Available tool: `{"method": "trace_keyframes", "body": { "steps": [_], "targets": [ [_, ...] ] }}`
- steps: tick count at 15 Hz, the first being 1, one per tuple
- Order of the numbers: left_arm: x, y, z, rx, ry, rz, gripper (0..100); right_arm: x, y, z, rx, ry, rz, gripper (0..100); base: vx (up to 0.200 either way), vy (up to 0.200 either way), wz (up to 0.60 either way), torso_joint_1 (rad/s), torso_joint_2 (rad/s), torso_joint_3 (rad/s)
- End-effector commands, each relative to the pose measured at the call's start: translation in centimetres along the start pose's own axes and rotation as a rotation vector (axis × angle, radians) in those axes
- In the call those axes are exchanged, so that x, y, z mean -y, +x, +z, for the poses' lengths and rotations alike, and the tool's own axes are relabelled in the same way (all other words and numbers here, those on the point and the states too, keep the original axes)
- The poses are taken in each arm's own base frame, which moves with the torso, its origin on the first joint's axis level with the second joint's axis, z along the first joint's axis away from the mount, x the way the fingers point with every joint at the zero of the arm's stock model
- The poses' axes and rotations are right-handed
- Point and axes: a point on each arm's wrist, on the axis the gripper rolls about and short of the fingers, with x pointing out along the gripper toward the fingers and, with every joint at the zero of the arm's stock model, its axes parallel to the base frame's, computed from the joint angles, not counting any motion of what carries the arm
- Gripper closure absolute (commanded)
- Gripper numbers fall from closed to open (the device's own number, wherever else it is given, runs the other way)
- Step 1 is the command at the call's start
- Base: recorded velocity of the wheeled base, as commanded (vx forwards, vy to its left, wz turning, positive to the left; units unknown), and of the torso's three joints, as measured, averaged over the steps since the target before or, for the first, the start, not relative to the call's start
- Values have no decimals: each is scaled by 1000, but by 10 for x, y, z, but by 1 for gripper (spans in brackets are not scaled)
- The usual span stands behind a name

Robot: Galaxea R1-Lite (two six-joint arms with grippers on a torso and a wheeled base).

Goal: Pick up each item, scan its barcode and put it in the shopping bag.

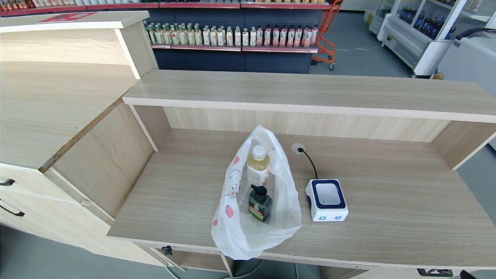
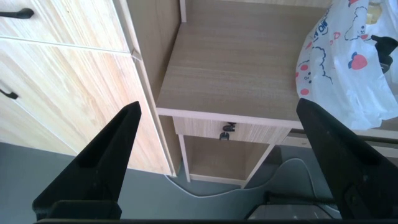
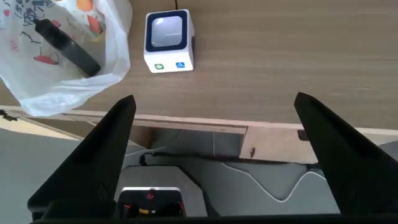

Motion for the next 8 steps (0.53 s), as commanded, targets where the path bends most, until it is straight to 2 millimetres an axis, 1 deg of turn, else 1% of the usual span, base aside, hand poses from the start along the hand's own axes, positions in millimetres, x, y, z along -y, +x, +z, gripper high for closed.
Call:
{"method": "trace_keyframes", "body": {
  "steps": [1,5,8],
  "targets": [
    [0,0,0,0,-1,1,0,2,-28,-40,134,-40,-138,0,0,0,0,0,0,0],
    [0,0,0,0,-1,1,0,2,-31,-41,175,-41,-124,0,0,0,0,0,0,0],
    [0,0,0,0,-1,1,0,2,-31,-41,173,-49,-122,0,0,0,0,0,0,0]
  ]
}}
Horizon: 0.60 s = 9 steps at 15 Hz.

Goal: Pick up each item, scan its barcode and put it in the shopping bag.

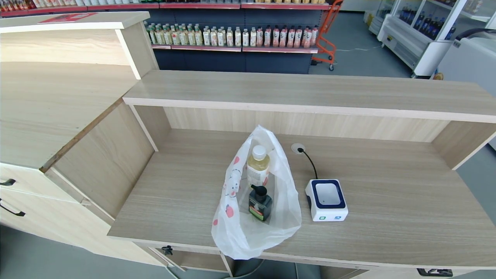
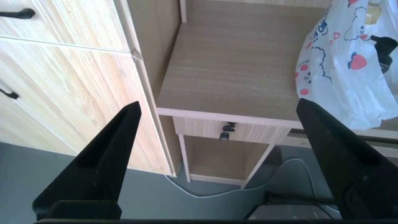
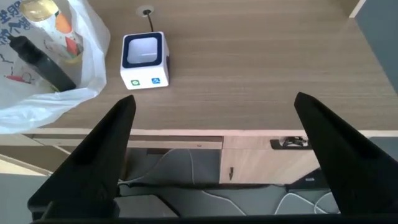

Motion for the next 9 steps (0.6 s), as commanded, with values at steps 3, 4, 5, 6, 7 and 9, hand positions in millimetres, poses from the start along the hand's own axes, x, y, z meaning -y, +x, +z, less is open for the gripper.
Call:
{"method": "trace_keyframes", "body": {
  "steps": [3,4,5,6,7,9],
  "targets": [
    [0,0,0,0,0,1,0,0,-1,-1,8,-5,1,100,0,0,0,0,0,0],
    [0,0,0,0,0,1,0,0,-1,-1,8,1,3,100,0,0,0,0,0,0],
    [0,0,0,0,0,1,0,0,-1,-1,8,1,1,100,0,0,0,0,0,0],
    [0,0,0,0,0,1,0,0,-1,-1,9,-2,1,100,0,0,0,0,0,0],
    [0,0,0,0,0,1,0,0,-1,-1,9,-2,3,100,0,0,0,0,0,0],
    [0,0,0,0,0,1,0,0,-1,-1,9,1,1,100,0,0,0,0,0,0]
  ]
}}
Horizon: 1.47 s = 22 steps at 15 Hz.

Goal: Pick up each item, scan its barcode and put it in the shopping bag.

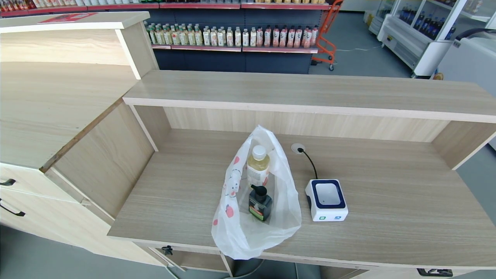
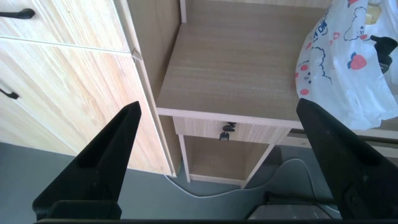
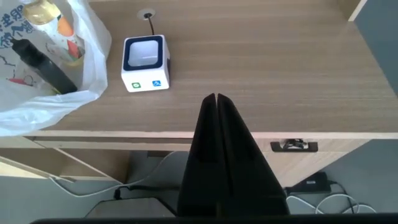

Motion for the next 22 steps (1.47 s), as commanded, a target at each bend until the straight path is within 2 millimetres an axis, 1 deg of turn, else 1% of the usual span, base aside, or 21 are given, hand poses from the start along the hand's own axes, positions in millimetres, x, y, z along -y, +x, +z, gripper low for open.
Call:
{"method": "trace_keyframes", "body": {
  "steps": [1,7,10,12,21,22],
  "targets": [
    [0,0,0,0,0,1,0,0,0,0,-6,1,0,100,0,0,0,0,0,0],
    [0,0,0,-4,1,-1,0,0,0,0,-8,0,0,100,0,0,0,0,0,0],
    [0,1,0,-7,4,-1,0,0,0,0,-8,0,0,100,200,-200,0,2,1,2],
    [0,0,0,-4,1,-1,0,0,0,0,-8,0,0,100,0,-200,0,-10,0,7],
    [0,0,0,0,-2,1,0,0,0,0,-6,10,0,100,0,0,0,0,0,0],
    [0,0,0,0,1,-1,0,0,0,0,-6,10,0,100,0,-200,0,-2,7,2]
  ]
}}
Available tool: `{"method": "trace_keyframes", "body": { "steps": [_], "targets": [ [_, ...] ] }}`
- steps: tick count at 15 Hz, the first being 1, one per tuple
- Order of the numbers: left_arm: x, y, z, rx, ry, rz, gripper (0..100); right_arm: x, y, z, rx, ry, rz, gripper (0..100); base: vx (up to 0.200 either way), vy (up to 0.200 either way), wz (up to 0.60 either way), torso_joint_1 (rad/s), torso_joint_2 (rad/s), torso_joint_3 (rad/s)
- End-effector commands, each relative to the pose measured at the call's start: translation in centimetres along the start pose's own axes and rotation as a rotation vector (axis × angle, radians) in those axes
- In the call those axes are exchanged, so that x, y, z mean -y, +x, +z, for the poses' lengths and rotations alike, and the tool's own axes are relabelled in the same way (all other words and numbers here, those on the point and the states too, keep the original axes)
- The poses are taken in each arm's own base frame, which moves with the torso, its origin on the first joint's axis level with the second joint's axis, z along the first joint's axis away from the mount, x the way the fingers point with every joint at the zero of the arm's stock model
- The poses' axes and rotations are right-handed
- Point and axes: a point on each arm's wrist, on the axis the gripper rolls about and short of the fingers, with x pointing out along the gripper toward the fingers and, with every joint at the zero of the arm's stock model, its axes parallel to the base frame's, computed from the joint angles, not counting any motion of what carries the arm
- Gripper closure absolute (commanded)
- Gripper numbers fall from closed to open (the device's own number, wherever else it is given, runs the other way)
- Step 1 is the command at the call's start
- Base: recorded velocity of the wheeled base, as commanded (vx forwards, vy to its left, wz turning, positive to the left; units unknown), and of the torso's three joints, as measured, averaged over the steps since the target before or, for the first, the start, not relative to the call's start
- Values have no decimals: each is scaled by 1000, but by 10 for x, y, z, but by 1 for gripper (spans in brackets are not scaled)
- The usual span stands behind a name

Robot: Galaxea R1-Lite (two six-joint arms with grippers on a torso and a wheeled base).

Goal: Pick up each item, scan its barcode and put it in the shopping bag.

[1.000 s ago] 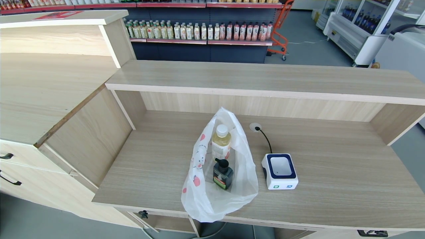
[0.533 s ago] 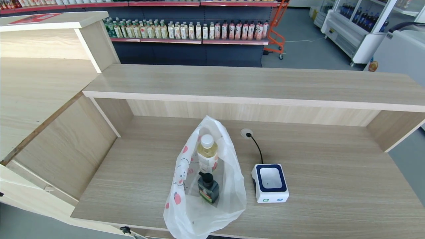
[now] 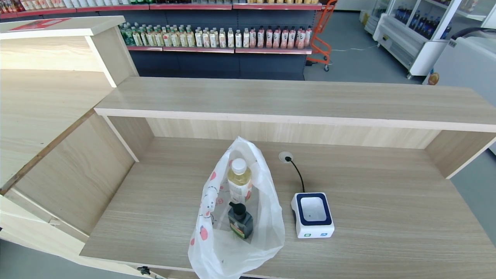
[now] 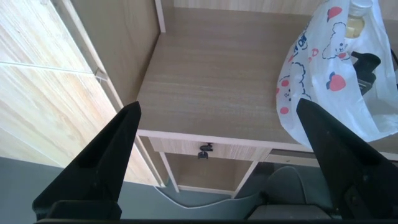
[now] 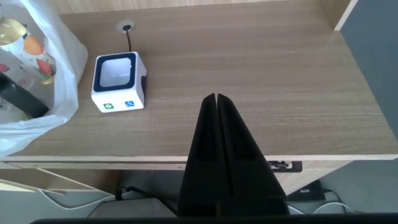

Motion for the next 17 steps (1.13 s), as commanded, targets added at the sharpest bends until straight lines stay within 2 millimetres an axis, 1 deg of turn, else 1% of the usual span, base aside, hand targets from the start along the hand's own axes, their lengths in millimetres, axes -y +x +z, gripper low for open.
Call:
{"method": "trace_keyframes", "body": {
  "steps": [1,2,17],
  "targets": [
    [0,0,0,0,2,0,0,0,0,0,-4,0,1,100,0,-200,0,-2,2,-2],
    [0,0,0,0,0,2,0,0,0,0,-4,0,1,100,0,-200,0,-7,2,-2],
    [0,0,0,0,-2,2,0,0,0,0,-4,-8,1,100,0,0,0,0,0,0]
  ]
}}
